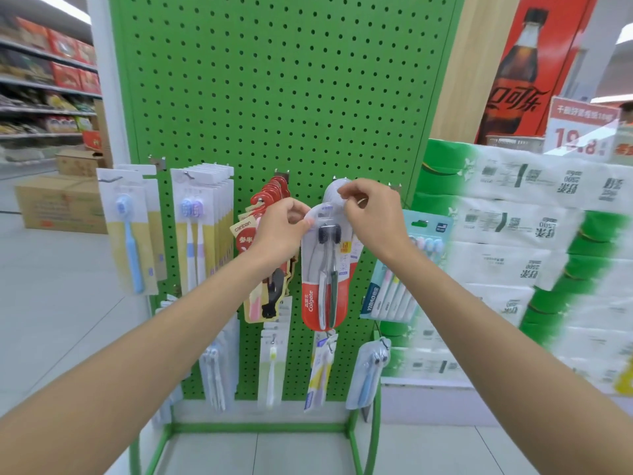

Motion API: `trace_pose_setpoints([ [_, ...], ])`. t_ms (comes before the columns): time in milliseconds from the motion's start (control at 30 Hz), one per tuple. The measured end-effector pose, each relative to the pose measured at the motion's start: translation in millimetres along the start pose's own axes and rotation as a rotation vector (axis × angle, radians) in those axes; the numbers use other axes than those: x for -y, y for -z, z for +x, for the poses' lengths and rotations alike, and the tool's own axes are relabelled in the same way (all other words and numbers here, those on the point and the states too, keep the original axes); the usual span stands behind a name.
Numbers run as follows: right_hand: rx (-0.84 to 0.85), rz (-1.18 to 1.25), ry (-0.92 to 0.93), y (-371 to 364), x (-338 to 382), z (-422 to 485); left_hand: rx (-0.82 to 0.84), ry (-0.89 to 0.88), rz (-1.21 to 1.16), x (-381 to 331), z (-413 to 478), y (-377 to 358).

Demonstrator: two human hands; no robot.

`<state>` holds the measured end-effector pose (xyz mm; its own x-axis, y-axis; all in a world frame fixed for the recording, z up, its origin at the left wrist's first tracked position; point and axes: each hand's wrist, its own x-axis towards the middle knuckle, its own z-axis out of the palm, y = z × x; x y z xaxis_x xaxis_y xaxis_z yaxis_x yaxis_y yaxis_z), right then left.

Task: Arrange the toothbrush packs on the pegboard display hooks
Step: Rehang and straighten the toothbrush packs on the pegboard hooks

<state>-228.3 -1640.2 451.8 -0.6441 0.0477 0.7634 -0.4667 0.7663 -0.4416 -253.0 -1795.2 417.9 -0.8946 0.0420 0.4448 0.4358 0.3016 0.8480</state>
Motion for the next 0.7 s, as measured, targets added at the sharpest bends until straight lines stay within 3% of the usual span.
trace_pose_setpoints([
  [200, 0.165, 0.072, 0.002, -39, 17, -42, 0.046, 0.017, -0.044, 20, -32, 24],
  [700, 0.2, 0.535, -0.434, -118, -41, -155, 0.122, 0.244, -0.14, 145, -105, 4],
])
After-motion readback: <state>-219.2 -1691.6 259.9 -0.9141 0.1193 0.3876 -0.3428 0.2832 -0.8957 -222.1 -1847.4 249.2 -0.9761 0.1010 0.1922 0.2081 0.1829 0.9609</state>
